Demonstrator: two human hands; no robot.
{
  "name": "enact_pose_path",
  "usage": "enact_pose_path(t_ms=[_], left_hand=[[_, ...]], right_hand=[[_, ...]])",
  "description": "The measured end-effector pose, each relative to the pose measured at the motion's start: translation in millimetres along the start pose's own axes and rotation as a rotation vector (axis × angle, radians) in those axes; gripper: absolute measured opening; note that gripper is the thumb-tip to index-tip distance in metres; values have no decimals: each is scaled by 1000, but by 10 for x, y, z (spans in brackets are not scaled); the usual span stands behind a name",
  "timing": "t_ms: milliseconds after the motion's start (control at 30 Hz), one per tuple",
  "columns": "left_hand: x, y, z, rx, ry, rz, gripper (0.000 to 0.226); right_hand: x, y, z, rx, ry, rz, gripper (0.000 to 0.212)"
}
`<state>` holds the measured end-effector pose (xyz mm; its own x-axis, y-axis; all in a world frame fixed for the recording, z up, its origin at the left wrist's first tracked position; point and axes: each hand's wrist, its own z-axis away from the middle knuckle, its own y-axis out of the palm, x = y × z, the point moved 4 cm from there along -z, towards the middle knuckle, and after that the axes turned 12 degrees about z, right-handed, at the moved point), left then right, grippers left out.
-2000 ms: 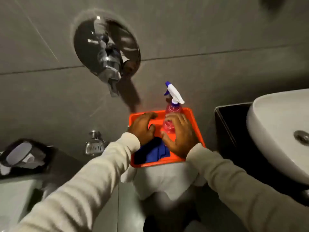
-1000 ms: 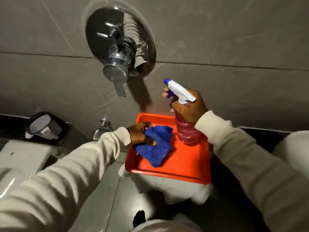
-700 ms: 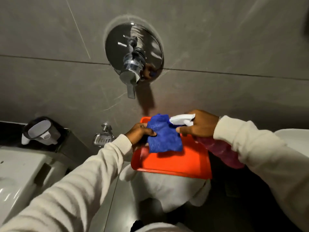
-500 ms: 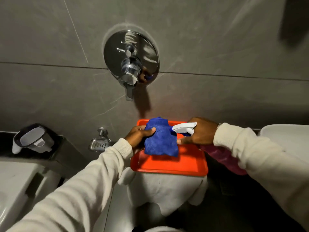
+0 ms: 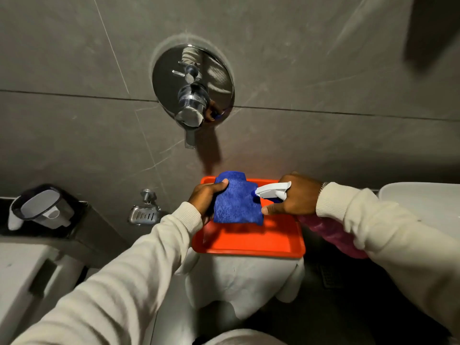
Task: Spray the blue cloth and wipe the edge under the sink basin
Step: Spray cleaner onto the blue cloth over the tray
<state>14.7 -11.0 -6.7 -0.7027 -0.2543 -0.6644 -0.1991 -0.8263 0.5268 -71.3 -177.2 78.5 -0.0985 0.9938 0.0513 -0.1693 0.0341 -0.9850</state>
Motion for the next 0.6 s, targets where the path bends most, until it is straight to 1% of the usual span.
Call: enact_pose_path(t_ms=[33,67,167,200,267,300,367,433,467,533,600], left_hand=[[-7,3,-5,0,-2,2,48],[-18,10,-5,1,-3,1,49],[-41,38,-9,15,-12,1,48],[-43,40,-22,12,-13,4,47],[-39,37,-57,-8,-11,5,46],[-34,33,-75,-20,-12,1,47],[-26,31,-114,-41,-15,-14,47],[-35,40,-145,-62,-10,-30,47],[-41,43,-155,-67,-10,-30,48],[-39,44,-176,-75,-15,-22,49],[-56,23,-219,-96,-12,-11,49]], right_hand=[[-13,-3,0,-9,6,-15,29],[-28,-6,-1,-23,7,-22,26],[-83,5,0,-20,16,20,45],[-93,0,3,-27,18,9,40],[-113,-14,8,-62,3,-53,20],[-123,-16,11,-80,4,-80,20],[-132,10,-4,-102,8,-124,26],[-91,39,-47,-130,-41,-118,42],[-81,63,-75,-148,-56,-107,45],[-102,93,-113,-184,-59,-87,45],[-144,128,-164,-181,-77,-56,47]])
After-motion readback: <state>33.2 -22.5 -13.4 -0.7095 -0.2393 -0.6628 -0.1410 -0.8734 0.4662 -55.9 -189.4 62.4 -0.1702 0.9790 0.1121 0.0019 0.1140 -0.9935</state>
